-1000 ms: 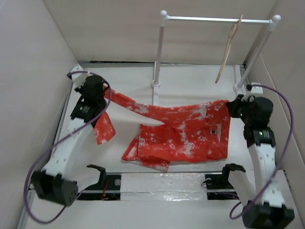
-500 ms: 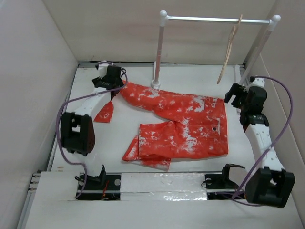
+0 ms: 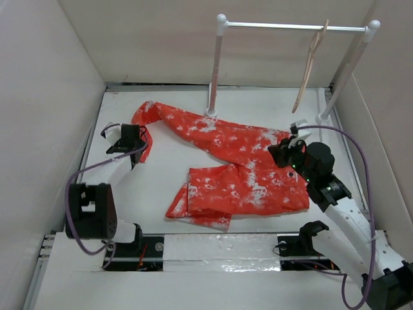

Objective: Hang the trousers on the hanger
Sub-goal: Flatten out the trousers at the center of the board.

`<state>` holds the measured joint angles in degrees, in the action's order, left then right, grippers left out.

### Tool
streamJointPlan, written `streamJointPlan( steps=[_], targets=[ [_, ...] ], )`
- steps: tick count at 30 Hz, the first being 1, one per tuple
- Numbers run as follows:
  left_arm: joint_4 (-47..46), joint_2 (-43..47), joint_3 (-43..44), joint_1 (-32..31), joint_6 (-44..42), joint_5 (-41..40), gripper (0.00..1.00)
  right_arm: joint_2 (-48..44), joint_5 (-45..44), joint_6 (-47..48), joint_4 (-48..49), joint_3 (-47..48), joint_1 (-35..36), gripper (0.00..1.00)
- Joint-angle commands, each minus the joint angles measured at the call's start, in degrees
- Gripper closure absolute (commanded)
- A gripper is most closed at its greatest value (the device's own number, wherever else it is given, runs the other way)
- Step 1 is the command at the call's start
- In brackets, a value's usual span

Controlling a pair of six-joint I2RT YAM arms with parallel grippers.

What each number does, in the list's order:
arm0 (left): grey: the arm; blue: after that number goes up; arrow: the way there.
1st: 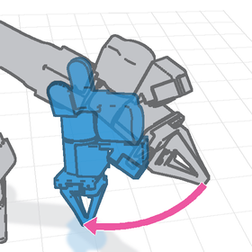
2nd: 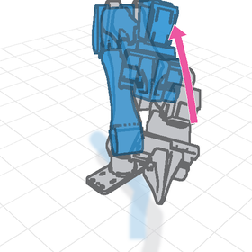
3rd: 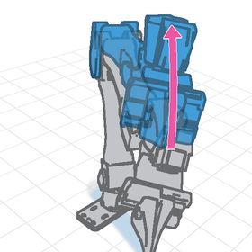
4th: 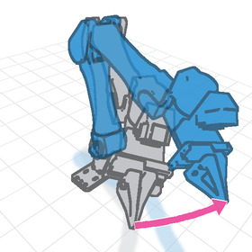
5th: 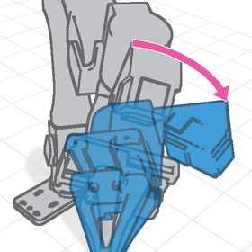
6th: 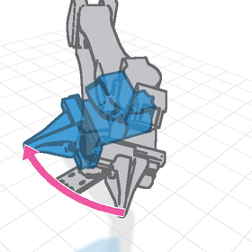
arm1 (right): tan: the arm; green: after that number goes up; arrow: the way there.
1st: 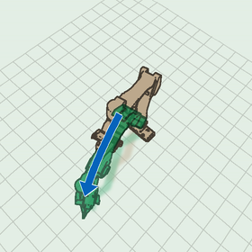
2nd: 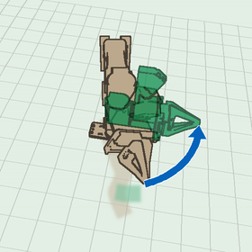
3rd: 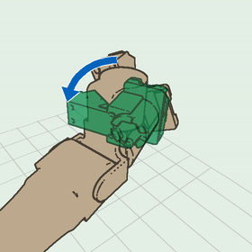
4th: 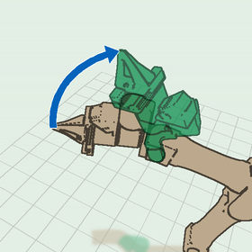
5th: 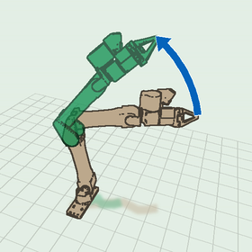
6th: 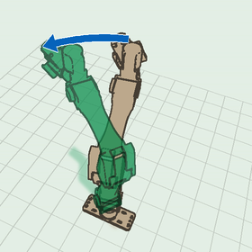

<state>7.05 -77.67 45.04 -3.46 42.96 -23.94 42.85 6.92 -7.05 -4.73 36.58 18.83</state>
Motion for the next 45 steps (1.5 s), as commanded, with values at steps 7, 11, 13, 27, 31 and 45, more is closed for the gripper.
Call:
streamJointPlan(
  steps=[7,11,13,27,31,45],
  targets=[
    [0.2,-16.0,7.8,0.5,1.6,4.2,0.38,-0.6,-3.7,3.6,-0.1,-2.3,13.6,0.69],
    [-2.1,-18.2,6.1,-0.1,2.0,5.0,0.71,-1.3,-6.7,2.8,0.7,-3.6,15.8,0.68],
    [-1.6,-19.1,7.1,0.5,1.4,5.1,1.0,-1.1,-8.5,2.7,0.8,-3.7,15.8,0.69],
    [14.9,-11.3,37.7,10.2,-16.8,-5.1,1.0,-2.1,-13.6,2.0,-1.1,-4.8,15.8,0.68],
    [20.6,-19.9,48.2,11.6,-20.2,-13.1,0.99,-4.2,-15.2,1.8,-3.3,-4.6,15.3,0.61],
    [17.1,-17.7,44.1,2.3,-20.3,-7.5,0.37,4.0,-11.5,-0.7,0.6,-4.9,0.8,1.0]
  ],
)
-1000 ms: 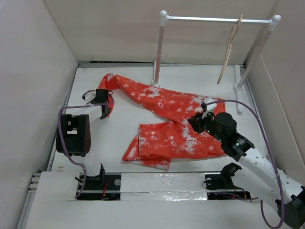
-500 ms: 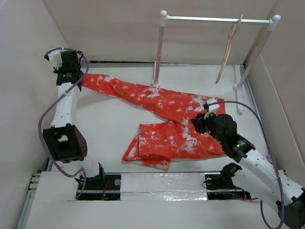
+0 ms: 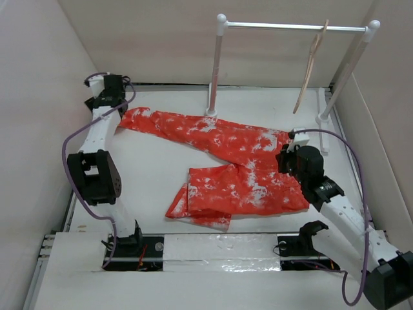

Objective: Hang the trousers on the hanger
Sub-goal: Flatten out the trousers at the center of the board.

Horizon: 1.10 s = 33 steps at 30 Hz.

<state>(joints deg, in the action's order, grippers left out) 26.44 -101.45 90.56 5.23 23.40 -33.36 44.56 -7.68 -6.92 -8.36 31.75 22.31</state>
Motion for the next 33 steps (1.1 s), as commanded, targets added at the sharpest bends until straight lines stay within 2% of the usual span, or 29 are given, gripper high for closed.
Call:
streamJointPlan(
  steps=[1,3,4,5,6,7,9,10,11,13,14,15,16,17,18,19,22,24,27,33],
  targets=[
    [-2.6,6.9,-3.5,-12.0,-0.5,1.6,0.46,2.9,4.5,-0.6,4.8,-0.1,-4.1,1.0],
    [-4.5,9.7,-6.2,-17.6,0.9,1.5,0.59,3.9,12.0,0.2,7.3,-0.3,-4.1,1.0],
    [-4.8,10.6,-8.8,-21.6,1.8,2.5,0.74,4.2,14.6,0.8,8.3,-0.7,-1.3,1.0],
    [-5.8,12.9,-10.3,-23.0,3.9,6.0,0.8,4.9,16.5,1.2,10.1,-0.8,0.8,1.0],
    [-6.3,14.3,-11.7,-23.9,5.3,8.1,0.86,6.8,18.1,1.9,9.9,0.2,3.5,1.0],
    [-7.1,16.0,-15.2,-23.9,6.4,10.5,0.95,7.8,18.0,3.5,9.7,1.0,10.4,0.97],
    [-11.8,22.5,-19.4,-24.6,7.7,17.9,1.0,11.7,14.8,4.6,9.1,2.9,17.6,0.95],
    [-13.2,25.0,-23.1,-24.6,7.6,19.8,1.0,13.2,14.2,5.2,9.4,4.7,20.6,0.89],
    [-14.5,29.5,-24.2,-24.6,7.4,21.8,1.0,14.8,14.0,5.5,10.0,5.7,26.3,0.85],
    [-14.0,33.5,-25.6,-24.6,6.9,22.6,1.0,21.0,13.8,5.8,11.8,8.9,31.8,0.74],
    [-13.7,37.4,-25.8,-24.6,6.7,23.2,0.98,23.4,13.5,6.2,12.5,10.3,34.3,0.62],
    [-13.5,39.3,-26.0,-24.6,6.5,23.5,0.95,25.9,12.3,6.3,13.2,11.7,38.8,0.58],
    [-13.5,41.2,-26.5,-24.6,6.0,23.9,0.82,31.2,11.2,6.3,13.1,13.5,41.0,0.52],
    [-13.4,44.8,-26.6,-24.6,5.4,24.7,0.76,33.8,10.2,8.4,12.8,17.2,43.0,0.51],
    [-13.0,47.9,-26.5,-24.6,5.0,25.1,0.64,39.0,8.8,9.9,12.8,20.6,46.6,0.47],
    [-13.0,47.9,-26.5,-24.6,4.8,25.1,0.58,39.0,8.0,10.3,12.8,20.6,48.1,0.44],
    [-12.8,53.1,-26.4,-24.6,4.4,26.0,0.47,48.9,5.3,11.3,11.7,27.6,51.8,0.38],
    [-12.5,55.7,-26.8,-24.6,4.2,26.2,0.46,55.1,3.2,11.9,10.7,32.3,52.4,0.26],
    [-11.7,57.2,-28.2,-24.6,3.6,26.2,0.46,61.6,-0.2,12.7,6.6,37.0,53.1,0.2],
    [-12.1,59.2,-32.8,-24.6,2.9,26.0,0.46,70.7,-3.5,14.6,-0.1,46.9,53.1,0.2]
  ],
)
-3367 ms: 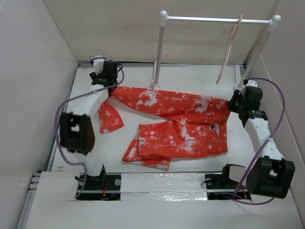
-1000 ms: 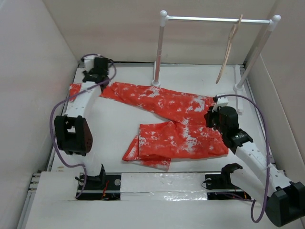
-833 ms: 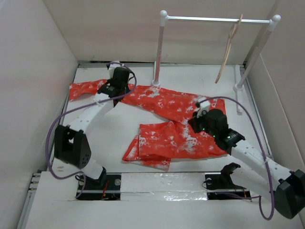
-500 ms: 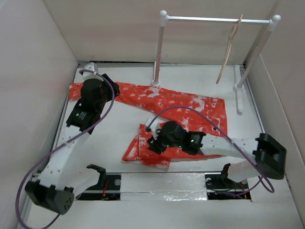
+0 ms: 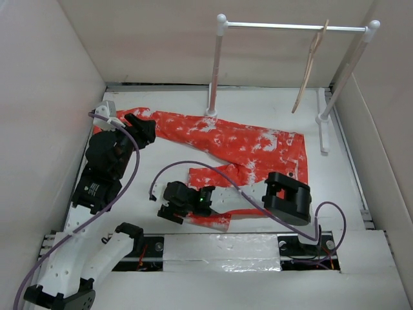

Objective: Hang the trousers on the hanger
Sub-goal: Flatten out the trousers at the center of the board.

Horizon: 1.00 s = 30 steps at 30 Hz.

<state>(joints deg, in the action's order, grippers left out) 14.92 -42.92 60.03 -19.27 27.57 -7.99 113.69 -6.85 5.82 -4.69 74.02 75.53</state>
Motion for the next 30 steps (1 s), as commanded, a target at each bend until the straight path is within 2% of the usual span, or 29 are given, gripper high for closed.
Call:
streamJointPlan(
  steps=[1,4,5,7,11,12,14,15,19,21,23,25,27,28,30],
  targets=[
    [-0.8,0.8,-3.0,-0.1,-1.3,0.5,0.46,2.9,-5.6,1.7,-4.3,5.9,-0.1,0.23],
    [-0.9,1.2,-4.4,-0.1,-1.0,1.4,0.47,2.9,-10.6,0.5,-3.7,6.6,-0.1,0.63],
    [-1.8,1.5,-5.0,-0.1,-0.9,1.8,0.47,1.5,-11.6,-0.5,-3.5,7.0,-0.1,0.87],
    [-2.3,1.3,-5.6,-0.1,-0.8,1.7,0.47,-2.0,-13.3,-1.3,-2.0,6.6,-0.7,0.98],
    [-2.8,-0.9,-4.4,-0.1,-0.4,3.0,0.46,-20.6,-14.5,-2.5,7.9,-1.7,-2.7,1.0],
    [-3.2,-1.4,-4.2,-0.1,-0.2,3.3,0.46,-30.3,-16.2,-3.0,12.2,-7.2,-3.3,1.0],
    [-3.8,-3.4,-2.9,-0.1,0.1,4.2,0.46,-40.2,-17.1,-5.3,16.4,-13.6,-6.7,0.99],
    [-3.8,-4.3,-2.2,-0.1,-0.1,4.6,0.47,-49.0,-16.7,-7.0,17.9,-16.6,-8.7,0.98],
    [-4.8,-8.7,1.5,-0.1,-0.2,5.5,0.49,-64.5,-16.2,-14.3,13.1,-33.0,-18.6,0.96],
    [-6.7,-11.3,2.4,-0.1,-0.1,7.5,0.49,-67.9,-12.3,-18.6,8.0,-38.7,-23.3,0.95],
    [-8.7,-14.8,1.7,-0.1,0.9,11.4,0.49,-70.4,-8.1,-21.9,6.6,-46.9,-25.6,0.91],
    [-10.7,-16.8,-0.2,-0.1,2.0,13.3,0.5,-71.5,-3.3,-23.2,5.7,-51.2,-27.0,0.88],
    [-13.6,-18.7,-3.8,-2.7,3.5,9.7,0.5,-72.8,-1.9,-25.5,5.7,-55.8,-27.0,0.85],
    [-13.7,-19.2,-4.7,-6.3,3.6,6.5,0.5,-73.1,-1.5,-25.8,5.4,-56.5,-27.0,0.85],
    [-14.0,-20.0,-6.8,-8.5,4.9,2.3,0.5,-73.3,-1.5,-25.9,2.5,-56.9,-26.5,0.84]
  ],
)
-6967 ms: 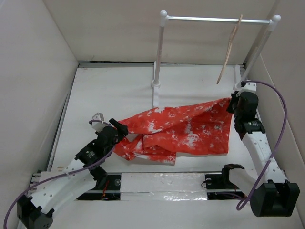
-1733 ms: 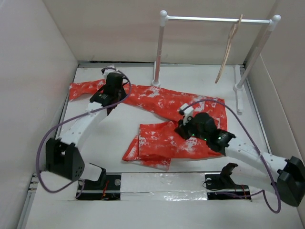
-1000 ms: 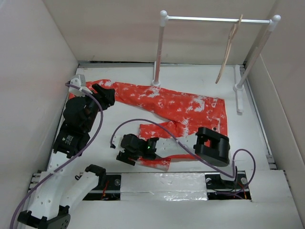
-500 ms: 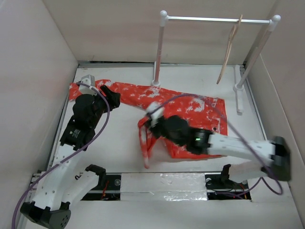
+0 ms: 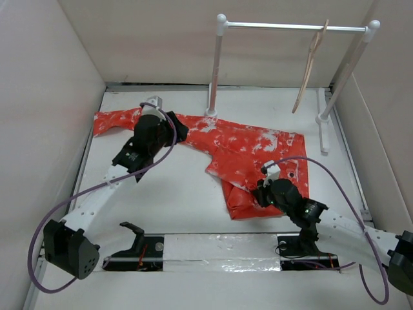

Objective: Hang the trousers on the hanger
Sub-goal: Flatten out the trousers at the center of the board.

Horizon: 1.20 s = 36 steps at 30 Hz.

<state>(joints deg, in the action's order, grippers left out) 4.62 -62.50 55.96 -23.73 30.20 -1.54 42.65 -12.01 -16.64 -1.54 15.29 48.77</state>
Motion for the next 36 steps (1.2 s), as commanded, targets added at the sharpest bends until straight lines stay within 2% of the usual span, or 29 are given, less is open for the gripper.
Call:
streamJointPlan(
  steps=[1,4,6,7,8,9,10,11,12,13,16,18,25,30,34,36],
  targets=[
    [-4.1,0.1,-5.0,-4.0,3.0,-3.9,0.5,-2.2,3.2,-3.4,-1.7,2.2,0.3,0.81],
    [-6.0,3.0,-9.9,-4.0,5.0,-4.3,0.5,-2.0,2.7,-3.0,-3.9,3.3,0.3,0.7],
    [-8.5,5.1,-16.0,-6.1,5.3,-2.8,0.5,-1.7,2.1,-2.6,-4.4,4.0,0.3,0.59],
    [-8.1,4.6,-17.1,-8.1,5.4,-3.0,0.52,-1.5,1.5,-2.4,-4.3,4.5,-0.3,0.58],
    [-7.2,2.7,-17.8,-11.0,5.9,-6.5,0.52,-1.4,1.1,-2.0,-4.0,4.8,-0.3,0.52],
    [-5.6,1.5,-17.8,-19.1,6.8,-9.7,0.52,-1.3,1.1,-1.8,-3.6,5.2,-0.9,0.48],
    [-5.2,0.4,-17.9,-23.7,10.5,-13.6,0.52,-0.9,1.0,-1.4,-3.4,6.4,-0.9,0.45],
    [-5.2,-1.6,-17.9,-27.9,12.9,-20.8,0.52,-0.7,0.7,-0.6,-3.6,7.4,-0.9,0.39],
    [-4.8,-2.6,-17.9,-33.0,15.6,-23.1,0.51,-0.7,0.3,-0.4,-5.7,8.5,-1.4,0.38],
    [-4.8,-3.8,-17.9,-33.9,21.4,-24.8,0.5,-0.7,-0.5,-0.3,-7.4,10.0,-1.4,0.38],
    [-11.4,-6.4,-21.9,-33.9,26.4,-24.7,0.46,-2.4,-0.9,0.2,-10.2,13.4,-0.9,0.37],
    [-15.2,-8.7,-23.8,-33.9,30.0,-24.7,0.45,-4.3,-0.6,0.2,-9.5,13.5,-0.9,0.31],
    [-26.9,-13.7,-25.5,-30.7,33.8,-22.5,0.27,-6.8,2.1,0.8,-10.7,13.4,-0.9,0.3],
    [-30.8,-21.5,-23.1,-29.4,34.4,-19.7,0.27,-7.2,3.2,1.2,-11.7,13.5,-0.9,0.3],
    [-31.9,-25.0,-22.0,-29.4,35.9,-19.9,0.38,-7.7,4.1,0.8,-9.8,12.1,-0.3,0.3],
    [-33.4,-25.7,-22.7,-29.4,37.0,-21.0,0.4,-7.5,4.0,0.6,-10.2,12.0,-0.3,0.31]
  ],
)
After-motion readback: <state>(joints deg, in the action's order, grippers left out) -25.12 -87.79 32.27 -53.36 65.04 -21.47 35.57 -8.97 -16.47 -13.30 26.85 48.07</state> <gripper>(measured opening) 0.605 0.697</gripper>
